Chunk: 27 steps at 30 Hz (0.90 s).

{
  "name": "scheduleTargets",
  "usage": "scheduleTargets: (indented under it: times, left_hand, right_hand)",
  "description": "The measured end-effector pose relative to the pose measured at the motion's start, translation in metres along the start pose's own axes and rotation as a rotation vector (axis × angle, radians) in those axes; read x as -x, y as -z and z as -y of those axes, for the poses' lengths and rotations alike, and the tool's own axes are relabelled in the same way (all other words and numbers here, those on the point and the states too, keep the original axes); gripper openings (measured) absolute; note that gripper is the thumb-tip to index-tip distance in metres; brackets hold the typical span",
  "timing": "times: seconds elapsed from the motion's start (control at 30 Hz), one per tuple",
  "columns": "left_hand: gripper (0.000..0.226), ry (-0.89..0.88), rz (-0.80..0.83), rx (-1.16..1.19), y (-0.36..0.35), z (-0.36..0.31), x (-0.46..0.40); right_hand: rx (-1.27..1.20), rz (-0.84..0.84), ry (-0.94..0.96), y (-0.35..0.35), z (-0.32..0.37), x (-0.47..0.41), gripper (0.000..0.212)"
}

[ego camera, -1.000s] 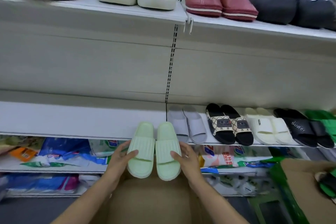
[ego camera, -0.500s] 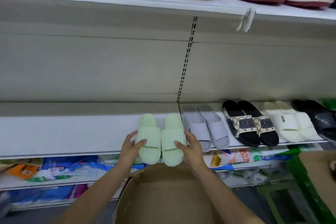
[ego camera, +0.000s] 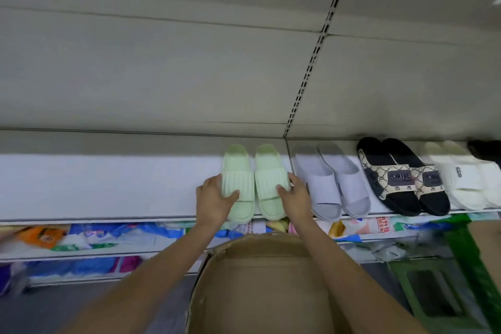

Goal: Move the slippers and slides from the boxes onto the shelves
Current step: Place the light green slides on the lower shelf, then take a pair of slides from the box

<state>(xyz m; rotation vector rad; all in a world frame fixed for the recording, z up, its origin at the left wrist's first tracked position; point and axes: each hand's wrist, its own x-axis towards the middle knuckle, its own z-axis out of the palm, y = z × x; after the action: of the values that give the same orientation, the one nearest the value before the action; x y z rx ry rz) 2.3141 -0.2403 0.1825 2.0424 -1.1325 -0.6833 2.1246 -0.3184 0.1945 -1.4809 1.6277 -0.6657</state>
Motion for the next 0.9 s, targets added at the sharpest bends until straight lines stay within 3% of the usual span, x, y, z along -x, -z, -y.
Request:
scheduleTargets:
  times: [0.23,0.4,0.57,0.67,0.9]
  left_hand:
    - [0.049,0.022,0.012,0.009,-0.001,0.0,-0.009]
    - [0.059,0.023,0.064,-0.052,0.012,-0.003,-0.011]
    - [0.04,-0.28,-0.018,-0.03,0.016,-0.023,0.021]
    - [0.029,-0.406,0.074,0.036,0.011,-0.059,0.048]
    - [0.032,-0.587,0.248,0.219,-0.038,-0.159,0.138]
  right_hand:
    - [0.198,0.019,0.059,-0.01,-0.004,-0.004,0.033]
    - [0.204,0.052,0.071,0.003,-0.001,-0.003,0.041]
    - [-0.002,0.08,0.161,0.044,0.003,0.027,0.04]
    - [-0.038,0.1,0.268,0.082,0.002,0.05,0.033]
    - [0.048,0.043,0.462,0.213,-0.041,0.118,0.038]
